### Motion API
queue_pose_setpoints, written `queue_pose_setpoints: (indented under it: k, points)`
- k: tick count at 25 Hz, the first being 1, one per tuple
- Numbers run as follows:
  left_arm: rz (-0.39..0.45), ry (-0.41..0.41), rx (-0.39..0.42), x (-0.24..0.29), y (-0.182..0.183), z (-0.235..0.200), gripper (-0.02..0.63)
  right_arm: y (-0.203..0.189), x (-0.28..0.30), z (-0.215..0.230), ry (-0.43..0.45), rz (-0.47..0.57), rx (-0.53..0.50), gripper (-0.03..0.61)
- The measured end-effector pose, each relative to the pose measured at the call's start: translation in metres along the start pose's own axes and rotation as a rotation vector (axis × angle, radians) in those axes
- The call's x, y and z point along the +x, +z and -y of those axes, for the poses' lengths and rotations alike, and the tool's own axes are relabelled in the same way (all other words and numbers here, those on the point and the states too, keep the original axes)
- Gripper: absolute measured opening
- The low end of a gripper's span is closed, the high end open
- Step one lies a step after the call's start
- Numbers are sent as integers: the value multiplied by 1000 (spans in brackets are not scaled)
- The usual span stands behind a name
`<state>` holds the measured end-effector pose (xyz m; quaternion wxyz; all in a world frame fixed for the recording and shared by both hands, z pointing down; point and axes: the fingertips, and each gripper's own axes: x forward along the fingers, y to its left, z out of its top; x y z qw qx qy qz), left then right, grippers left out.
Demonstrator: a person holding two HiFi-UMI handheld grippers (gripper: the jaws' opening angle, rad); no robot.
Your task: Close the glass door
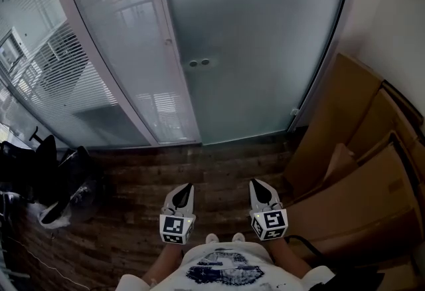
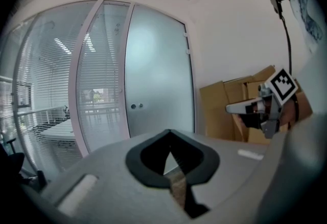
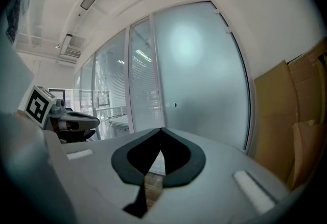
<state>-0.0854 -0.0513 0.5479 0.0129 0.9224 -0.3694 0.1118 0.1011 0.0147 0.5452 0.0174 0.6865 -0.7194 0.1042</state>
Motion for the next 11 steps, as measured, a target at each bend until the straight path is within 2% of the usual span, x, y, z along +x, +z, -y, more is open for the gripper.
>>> queue_pose_setpoints:
  k: [11]
  points:
    - [-17,-3,-57,0,0,-13,0,-2,16,-9,-9,-31,-29,8]
